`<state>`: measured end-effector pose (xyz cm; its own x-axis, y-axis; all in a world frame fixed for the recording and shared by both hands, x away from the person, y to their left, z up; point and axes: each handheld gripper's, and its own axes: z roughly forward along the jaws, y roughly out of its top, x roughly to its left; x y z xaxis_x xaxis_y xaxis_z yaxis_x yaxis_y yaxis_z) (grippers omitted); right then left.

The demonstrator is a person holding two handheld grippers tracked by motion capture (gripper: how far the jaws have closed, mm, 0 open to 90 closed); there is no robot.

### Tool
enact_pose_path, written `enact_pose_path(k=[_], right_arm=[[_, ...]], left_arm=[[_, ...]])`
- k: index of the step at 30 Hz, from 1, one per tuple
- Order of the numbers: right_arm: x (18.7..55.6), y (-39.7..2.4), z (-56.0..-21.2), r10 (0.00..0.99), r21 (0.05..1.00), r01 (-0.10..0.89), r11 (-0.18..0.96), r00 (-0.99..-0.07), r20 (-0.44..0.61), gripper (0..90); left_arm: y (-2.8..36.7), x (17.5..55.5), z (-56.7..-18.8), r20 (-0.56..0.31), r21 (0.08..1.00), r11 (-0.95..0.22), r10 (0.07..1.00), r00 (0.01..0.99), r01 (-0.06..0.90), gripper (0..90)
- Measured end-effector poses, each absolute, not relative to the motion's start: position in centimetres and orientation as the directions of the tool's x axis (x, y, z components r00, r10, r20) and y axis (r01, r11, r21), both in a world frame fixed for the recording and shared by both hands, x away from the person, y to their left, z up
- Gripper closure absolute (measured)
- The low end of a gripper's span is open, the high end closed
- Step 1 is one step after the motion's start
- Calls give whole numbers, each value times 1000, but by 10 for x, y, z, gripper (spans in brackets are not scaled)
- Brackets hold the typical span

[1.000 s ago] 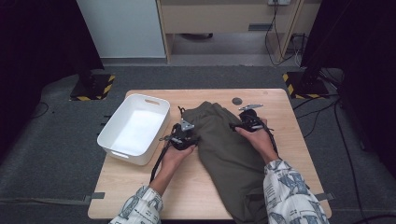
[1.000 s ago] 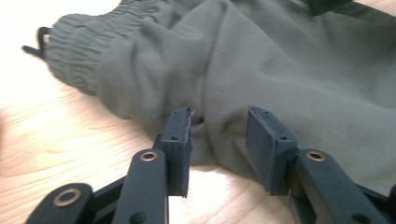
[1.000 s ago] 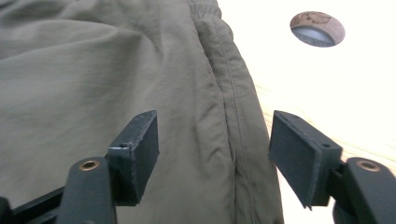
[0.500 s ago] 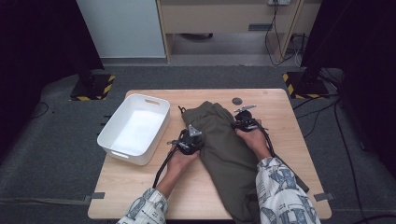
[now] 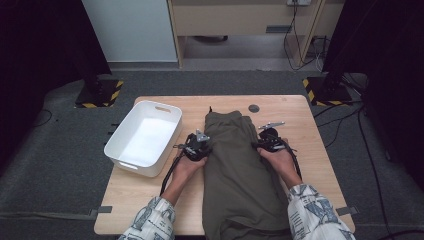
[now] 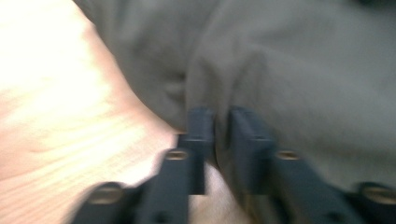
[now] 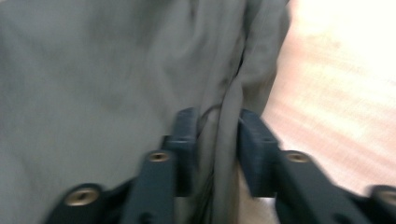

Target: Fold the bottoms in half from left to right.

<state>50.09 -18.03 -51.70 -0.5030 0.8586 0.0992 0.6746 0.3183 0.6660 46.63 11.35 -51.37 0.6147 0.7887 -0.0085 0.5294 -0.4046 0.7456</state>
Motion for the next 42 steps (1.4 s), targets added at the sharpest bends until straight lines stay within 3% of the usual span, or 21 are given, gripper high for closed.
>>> enact_pose_path(k=[5,8,17,25,29,35,37,42], right_arm=[[518,-181,-510,872,696,663,274,-477,111,435],[530,-179,-508,886,702,675,228,-443,138,363],[550,-170,-519,893,663,716,217,-420,161,255],[554,-169,-525,885,659,724,207,-426,190,416],[552,-163,-523,868,644,724,247,-461,186,510],[547,-151,-522,852,641,701,313,-505,136,741],[546,-151,-519,858,648,702,294,-492,144,766],[541,-152,-510,855,684,676,273,-497,150,836]], left_arm=[[110,477,-498,7,779,-374,807,590,503,521],[107,490,-494,-26,792,-324,829,559,517,479],[103,519,-505,-3,783,-311,864,504,539,456],[104,525,-526,-39,728,-336,850,526,597,444],[102,523,-526,-65,727,-350,821,568,590,543],[102,524,-526,-107,727,-330,812,573,603,697],[104,524,-522,-96,737,-328,815,571,592,781],[108,524,-516,-113,750,-307,813,571,586,856]])
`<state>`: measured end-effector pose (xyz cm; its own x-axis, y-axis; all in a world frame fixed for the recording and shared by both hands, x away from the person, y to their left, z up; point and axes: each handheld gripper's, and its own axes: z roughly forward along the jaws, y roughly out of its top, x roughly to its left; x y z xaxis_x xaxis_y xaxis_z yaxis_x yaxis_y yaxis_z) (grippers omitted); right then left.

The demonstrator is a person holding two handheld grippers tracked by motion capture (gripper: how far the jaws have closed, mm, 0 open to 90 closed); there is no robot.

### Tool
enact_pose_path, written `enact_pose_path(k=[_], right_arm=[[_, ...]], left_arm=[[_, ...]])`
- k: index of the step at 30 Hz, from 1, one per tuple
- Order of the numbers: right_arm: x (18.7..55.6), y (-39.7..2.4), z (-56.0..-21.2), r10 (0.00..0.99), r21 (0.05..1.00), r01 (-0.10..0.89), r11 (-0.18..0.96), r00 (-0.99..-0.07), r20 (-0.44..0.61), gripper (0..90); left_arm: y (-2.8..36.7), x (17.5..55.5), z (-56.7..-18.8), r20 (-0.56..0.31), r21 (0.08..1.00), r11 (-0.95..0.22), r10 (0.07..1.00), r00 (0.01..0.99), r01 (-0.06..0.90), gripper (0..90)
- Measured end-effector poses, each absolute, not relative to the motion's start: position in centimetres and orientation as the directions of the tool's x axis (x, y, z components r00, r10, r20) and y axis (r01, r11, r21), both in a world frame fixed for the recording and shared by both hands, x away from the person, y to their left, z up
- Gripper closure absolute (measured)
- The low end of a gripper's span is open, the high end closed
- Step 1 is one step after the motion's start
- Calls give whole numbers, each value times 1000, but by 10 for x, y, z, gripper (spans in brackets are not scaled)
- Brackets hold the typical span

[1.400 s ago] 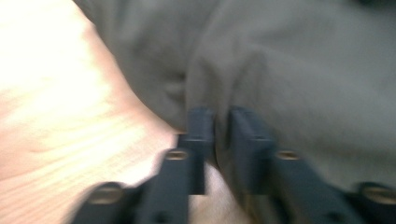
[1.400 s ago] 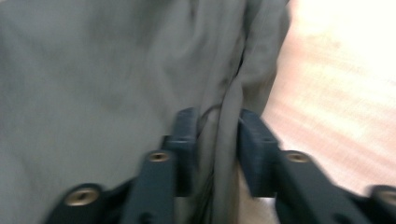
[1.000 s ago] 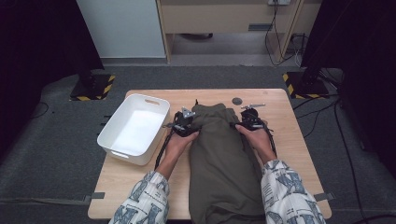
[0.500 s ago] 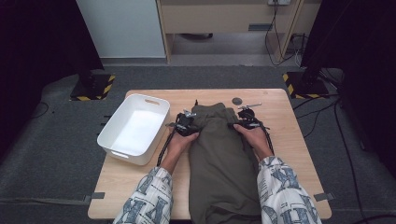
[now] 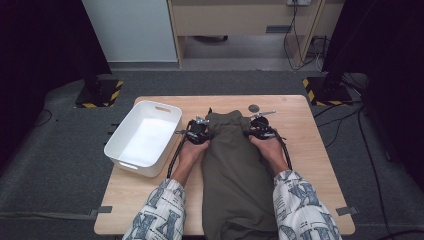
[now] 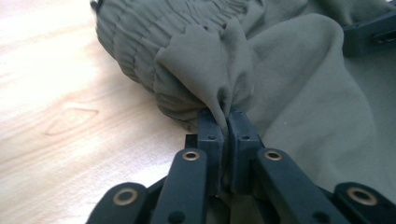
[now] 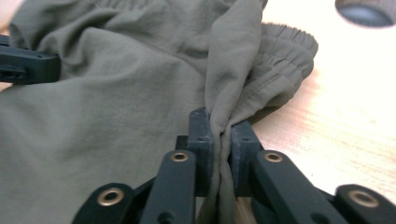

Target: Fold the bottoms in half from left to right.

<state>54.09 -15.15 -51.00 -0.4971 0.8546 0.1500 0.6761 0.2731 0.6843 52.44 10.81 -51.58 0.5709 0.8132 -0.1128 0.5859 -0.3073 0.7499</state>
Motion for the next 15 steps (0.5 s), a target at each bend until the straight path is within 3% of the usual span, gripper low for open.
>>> enact_pose_path(k=[15], right_arm=[[518,-154,-452,825,778,585,228,-541,165,871]], left_arm=[[116,507,-446,-35,811,-325,802,596,486,879]])
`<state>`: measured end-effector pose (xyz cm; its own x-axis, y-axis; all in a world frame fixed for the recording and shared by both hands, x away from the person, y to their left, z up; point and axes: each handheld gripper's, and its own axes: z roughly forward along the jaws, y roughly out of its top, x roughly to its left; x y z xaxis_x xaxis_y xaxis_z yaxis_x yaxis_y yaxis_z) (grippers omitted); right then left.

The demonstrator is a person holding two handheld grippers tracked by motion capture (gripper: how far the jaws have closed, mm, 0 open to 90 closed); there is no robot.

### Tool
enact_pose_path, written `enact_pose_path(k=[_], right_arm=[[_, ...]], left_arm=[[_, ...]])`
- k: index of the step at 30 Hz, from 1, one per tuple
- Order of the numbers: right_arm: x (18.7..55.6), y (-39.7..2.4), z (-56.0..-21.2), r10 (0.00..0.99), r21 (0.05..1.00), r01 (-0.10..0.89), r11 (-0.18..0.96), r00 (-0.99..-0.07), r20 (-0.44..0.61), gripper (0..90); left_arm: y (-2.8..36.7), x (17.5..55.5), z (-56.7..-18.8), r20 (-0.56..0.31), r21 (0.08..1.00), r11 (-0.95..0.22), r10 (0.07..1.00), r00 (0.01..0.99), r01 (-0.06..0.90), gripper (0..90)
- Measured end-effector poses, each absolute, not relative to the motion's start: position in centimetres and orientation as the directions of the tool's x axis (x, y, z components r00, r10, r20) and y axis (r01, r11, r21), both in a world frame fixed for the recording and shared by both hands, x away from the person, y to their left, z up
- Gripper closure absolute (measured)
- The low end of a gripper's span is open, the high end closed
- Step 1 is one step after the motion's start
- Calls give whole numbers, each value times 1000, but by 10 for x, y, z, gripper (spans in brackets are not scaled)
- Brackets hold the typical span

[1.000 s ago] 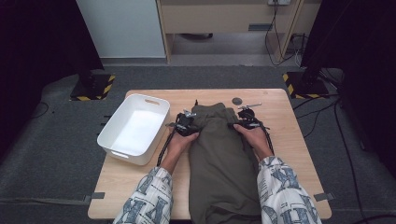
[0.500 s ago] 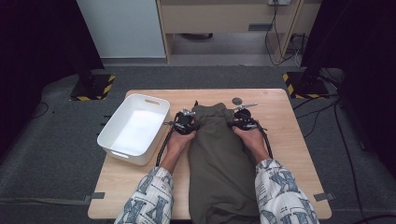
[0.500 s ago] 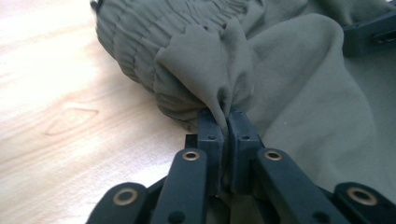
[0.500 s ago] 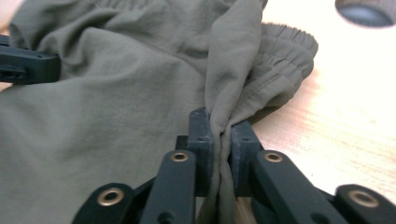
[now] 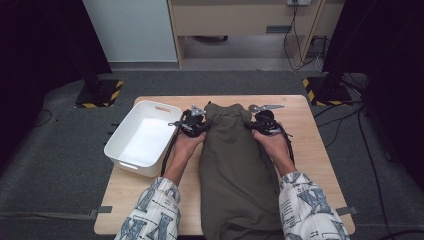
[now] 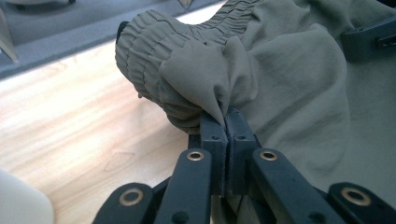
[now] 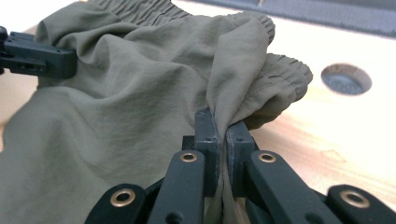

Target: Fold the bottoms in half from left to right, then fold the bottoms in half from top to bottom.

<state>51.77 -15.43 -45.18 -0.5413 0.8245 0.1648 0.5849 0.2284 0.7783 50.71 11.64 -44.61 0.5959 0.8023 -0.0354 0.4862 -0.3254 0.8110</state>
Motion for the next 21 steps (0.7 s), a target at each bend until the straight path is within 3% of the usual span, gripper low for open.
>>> enact_pose_path(k=[14,21], right_arm=[[510,-154,-425,817,812,536,230,-560,138,879],[525,-154,-411,840,835,510,205,-530,118,877]], left_arm=[[127,507,-424,-43,830,-294,814,579,475,883],[122,527,-399,-48,848,-265,824,565,459,882]])
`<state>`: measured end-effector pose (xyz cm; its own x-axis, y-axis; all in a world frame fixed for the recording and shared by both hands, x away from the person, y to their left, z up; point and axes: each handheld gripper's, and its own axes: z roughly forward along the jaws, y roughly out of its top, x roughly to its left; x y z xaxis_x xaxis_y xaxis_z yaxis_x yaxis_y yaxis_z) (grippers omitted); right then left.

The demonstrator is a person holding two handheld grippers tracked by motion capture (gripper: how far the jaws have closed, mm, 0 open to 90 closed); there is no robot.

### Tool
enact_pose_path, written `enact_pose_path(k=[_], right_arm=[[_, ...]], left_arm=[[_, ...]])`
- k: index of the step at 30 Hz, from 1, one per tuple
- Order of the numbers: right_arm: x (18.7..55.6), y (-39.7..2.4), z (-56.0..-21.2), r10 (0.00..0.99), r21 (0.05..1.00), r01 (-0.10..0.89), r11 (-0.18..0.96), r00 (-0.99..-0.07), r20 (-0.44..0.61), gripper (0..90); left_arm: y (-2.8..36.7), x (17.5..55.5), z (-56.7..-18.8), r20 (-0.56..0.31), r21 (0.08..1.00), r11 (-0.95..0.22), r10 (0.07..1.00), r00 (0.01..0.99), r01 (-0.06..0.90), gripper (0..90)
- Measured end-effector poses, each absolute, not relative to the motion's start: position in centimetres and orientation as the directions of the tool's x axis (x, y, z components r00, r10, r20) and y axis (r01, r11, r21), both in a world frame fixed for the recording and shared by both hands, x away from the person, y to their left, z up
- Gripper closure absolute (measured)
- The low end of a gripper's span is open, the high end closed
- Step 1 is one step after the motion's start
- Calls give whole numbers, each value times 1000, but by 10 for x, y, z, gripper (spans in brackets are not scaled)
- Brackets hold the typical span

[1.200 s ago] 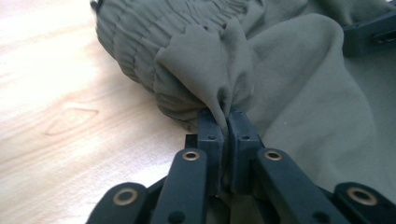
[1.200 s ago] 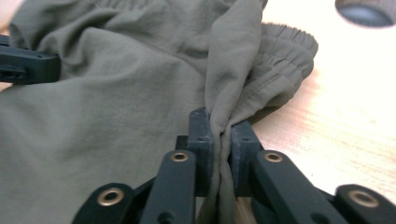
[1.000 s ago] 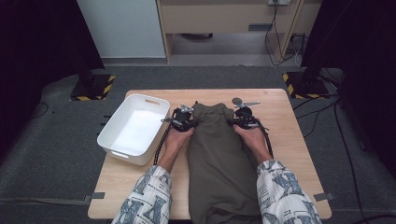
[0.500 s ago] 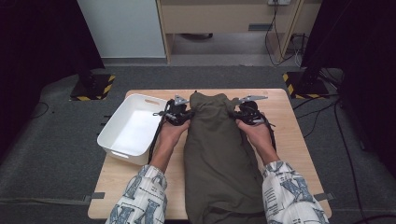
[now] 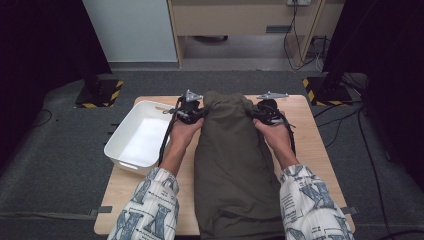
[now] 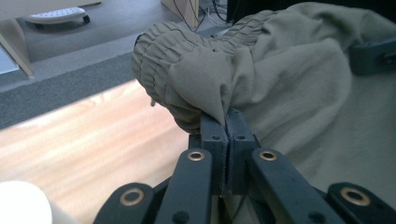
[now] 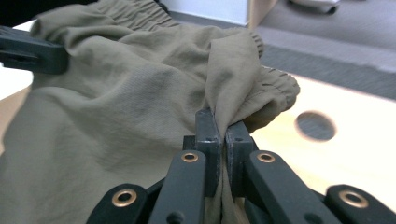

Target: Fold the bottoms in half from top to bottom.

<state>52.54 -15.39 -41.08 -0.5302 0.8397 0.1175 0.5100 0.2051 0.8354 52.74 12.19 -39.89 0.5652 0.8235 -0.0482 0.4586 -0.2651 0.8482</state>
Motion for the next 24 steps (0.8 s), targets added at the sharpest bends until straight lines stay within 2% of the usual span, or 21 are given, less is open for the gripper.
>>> enact_pose_path(k=[5,12,14,17,24], right_arm=[[539,-149,-396,850,853,483,197,-518,97,877],[548,-152,-399,856,847,494,195,-507,98,877],[552,-149,-386,860,864,471,178,-501,97,877],[551,-149,-382,859,874,452,180,-505,84,877],[532,-159,-394,843,883,442,157,-526,113,877]], left_arm=[[122,542,-386,-40,853,-263,828,560,450,882],[119,552,-387,-32,839,-286,823,567,463,882],[117,554,-381,-28,848,-280,825,565,450,882],[121,553,-378,-60,860,-244,825,563,448,882],[110,535,-374,-18,858,-283,817,577,428,881]])
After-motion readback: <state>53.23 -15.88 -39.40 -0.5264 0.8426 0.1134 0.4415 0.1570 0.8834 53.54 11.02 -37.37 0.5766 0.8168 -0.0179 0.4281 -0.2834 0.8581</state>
